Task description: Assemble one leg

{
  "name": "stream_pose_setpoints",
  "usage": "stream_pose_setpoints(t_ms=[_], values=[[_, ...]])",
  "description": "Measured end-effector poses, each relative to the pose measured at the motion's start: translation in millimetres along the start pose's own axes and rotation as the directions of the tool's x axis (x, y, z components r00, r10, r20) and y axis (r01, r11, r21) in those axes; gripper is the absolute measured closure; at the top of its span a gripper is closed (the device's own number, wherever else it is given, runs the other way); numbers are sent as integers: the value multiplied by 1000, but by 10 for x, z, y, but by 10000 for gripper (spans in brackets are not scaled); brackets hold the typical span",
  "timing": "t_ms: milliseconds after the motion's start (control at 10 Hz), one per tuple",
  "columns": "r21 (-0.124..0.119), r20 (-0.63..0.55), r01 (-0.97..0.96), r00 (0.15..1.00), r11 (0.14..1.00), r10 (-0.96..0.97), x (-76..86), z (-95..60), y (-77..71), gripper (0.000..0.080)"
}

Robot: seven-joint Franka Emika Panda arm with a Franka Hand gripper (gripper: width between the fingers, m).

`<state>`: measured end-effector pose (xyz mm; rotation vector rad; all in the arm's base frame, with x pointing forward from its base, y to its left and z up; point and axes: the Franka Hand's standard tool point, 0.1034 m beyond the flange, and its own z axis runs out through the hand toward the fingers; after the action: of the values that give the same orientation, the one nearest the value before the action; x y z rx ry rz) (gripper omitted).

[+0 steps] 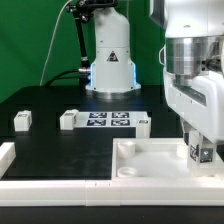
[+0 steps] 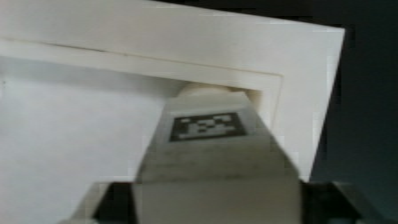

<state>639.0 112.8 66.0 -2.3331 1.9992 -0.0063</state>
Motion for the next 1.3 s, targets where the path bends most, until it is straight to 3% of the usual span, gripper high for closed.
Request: stream_pose_setpoints(t_ms=[100, 200, 300, 700, 900, 1200, 1300], values=[[0, 0, 33, 999, 999, -33, -1, 3, 0, 225], [2, 0, 36, 999, 999, -36, -7, 11, -1, 225], [-4, -5, 130, 991, 991, -130, -16, 13, 6, 165], [-6, 4, 534, 845, 845, -534, -93, 22, 13, 151], [-4, 7, 673, 739, 739, -673, -113, 24, 14, 151], [-2, 8, 867, 498, 498, -867, -123, 26, 14, 151], [1, 1, 881, 473, 473, -881, -126, 24, 3, 151]])
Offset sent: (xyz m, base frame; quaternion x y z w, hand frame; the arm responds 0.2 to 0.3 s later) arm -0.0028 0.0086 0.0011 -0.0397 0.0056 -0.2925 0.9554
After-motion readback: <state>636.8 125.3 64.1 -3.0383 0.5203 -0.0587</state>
